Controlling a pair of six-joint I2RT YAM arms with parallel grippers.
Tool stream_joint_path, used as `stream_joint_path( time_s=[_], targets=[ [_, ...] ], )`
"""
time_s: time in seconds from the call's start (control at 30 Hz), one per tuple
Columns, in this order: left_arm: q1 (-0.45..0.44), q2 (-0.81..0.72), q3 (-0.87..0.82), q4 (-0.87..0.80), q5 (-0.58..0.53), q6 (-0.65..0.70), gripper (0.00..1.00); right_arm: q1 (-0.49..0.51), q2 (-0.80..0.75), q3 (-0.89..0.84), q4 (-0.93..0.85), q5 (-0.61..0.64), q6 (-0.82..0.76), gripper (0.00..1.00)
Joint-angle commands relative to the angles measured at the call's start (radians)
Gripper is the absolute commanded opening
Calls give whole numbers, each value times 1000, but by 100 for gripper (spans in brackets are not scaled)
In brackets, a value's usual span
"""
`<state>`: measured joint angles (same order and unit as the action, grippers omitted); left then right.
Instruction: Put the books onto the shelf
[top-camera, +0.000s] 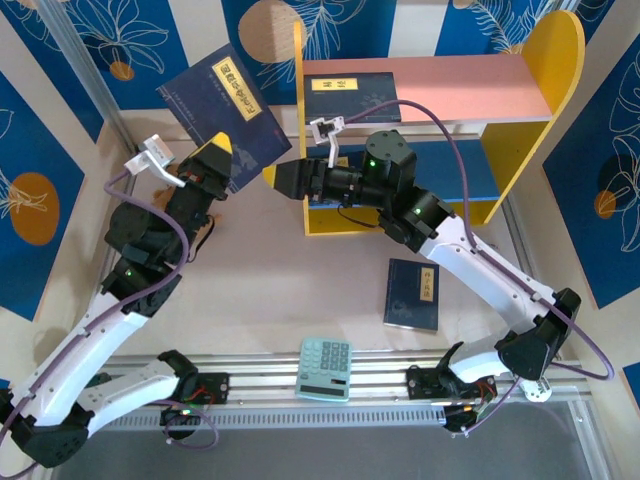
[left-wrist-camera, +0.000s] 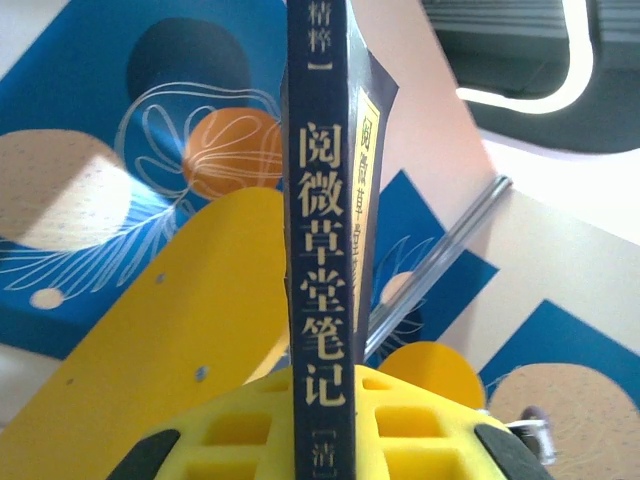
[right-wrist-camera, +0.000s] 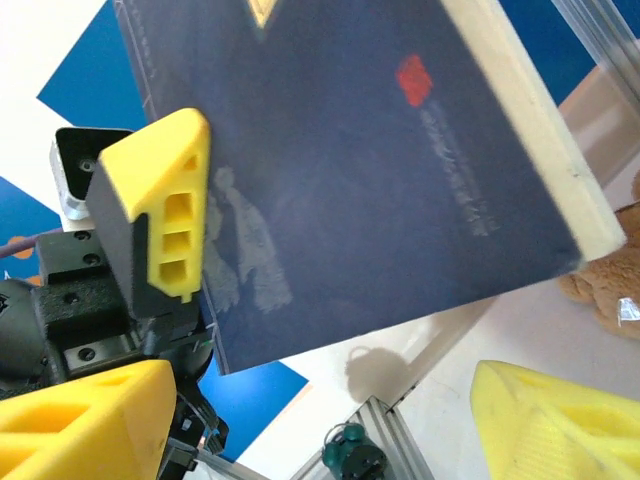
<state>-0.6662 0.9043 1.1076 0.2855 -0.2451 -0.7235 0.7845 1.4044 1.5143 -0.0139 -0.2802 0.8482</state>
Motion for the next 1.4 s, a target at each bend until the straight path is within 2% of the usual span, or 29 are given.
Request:
stream_joint_path(
  time_s=[0.0,0.23,0.37,0.47,0.6,0.7,0.73,0.8,0.83,0.93,1.03,1.13,1.2,1.27,1.37],
  targets=[
    [-28,-19,-1,145,-13,34,0,10,9,-9,54,24,30,78],
    [-68,-12,-19,194,-15,22,0,24,19,-9,113,38,63,77],
    [-109,-19,-61,226,-85,20,0,28,19,-34,203,38,98,70],
    [-137,-27,-102,260,-132,23,0,33,20,-36,218,39,100,56],
    [-153,-24,-112,233,-174,10,1,33,13,-44,219,35,80,25],
    [-154,-19,-102,183,-194,-9,17,29,0,-41,198,32,45,14],
    [-154,-18,-97,164,-194,-11,24,26,-4,-38,187,31,32,12],
    [-154,-21,-84,118,-187,-4,46,18,-15,-29,149,19,-4,9],
    [-154,-27,-82,101,-186,4,52,13,-20,-21,117,17,-21,8],
    [-154,-47,-37,-67,-220,27,61,-3,-45,0,-3,-1,-97,7],
    [-154,-43,78,-345,-285,68,65,-34,-75,15,-147,-18,-162,5],
    [-138,-12,209,-584,-289,131,69,-87,-111,10,-266,-65,-205,5],
    [-110,14,281,-686,-194,190,74,-128,-134,9,-354,-103,-243,5],
    [-78,49,376,-814,-103,223,75,-166,-152,17,-432,-148,-292,5],
    [16,118,517,-1014,97,245,76,-219,-157,48,-581,-242,-383,5]
  ],
)
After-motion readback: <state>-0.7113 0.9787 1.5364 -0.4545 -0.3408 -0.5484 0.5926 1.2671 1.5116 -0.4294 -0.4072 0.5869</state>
